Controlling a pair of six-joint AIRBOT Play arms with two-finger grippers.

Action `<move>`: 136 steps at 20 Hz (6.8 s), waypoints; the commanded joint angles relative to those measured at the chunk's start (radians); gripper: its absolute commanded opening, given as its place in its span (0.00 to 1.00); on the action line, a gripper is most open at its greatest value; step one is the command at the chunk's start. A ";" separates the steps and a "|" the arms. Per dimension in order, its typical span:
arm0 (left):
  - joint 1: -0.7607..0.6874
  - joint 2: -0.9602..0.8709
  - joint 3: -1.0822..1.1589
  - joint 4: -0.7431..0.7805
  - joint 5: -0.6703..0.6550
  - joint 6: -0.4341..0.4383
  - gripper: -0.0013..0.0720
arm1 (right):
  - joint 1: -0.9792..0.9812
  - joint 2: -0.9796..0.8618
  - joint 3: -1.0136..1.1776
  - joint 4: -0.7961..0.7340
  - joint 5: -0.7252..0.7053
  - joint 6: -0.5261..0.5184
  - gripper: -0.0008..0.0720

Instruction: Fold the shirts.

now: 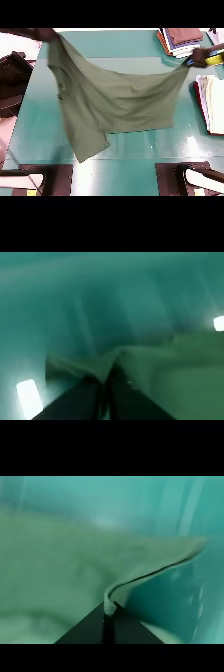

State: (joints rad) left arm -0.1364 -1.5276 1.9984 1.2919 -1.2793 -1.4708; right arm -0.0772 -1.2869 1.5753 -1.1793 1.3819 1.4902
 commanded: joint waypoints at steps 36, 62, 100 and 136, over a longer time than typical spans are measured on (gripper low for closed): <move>0.229 0.391 -1.351 -0.389 0.221 0.110 0.36 | -0.014 0.275 -0.517 0.137 -0.109 -0.050 0.44; 0.229 0.443 -1.265 -0.387 0.167 0.163 0.05 | -0.394 0.205 -1.109 0.296 -0.308 -0.150 0.58; 0.192 0.025 -0.428 -0.234 0.006 0.006 0.05 | -0.067 -0.169 -0.001 -0.015 0.033 -0.058 0.03; 0.132 0.607 -1.374 -0.006 -0.061 -0.113 0.65 | -0.129 0.211 -0.527 0.010 -0.154 -0.097 0.57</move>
State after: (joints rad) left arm -0.0044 -1.0657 0.8238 1.3098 -1.3529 -1.5440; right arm -0.2054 -1.1526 1.1210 -1.1744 1.2861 1.3964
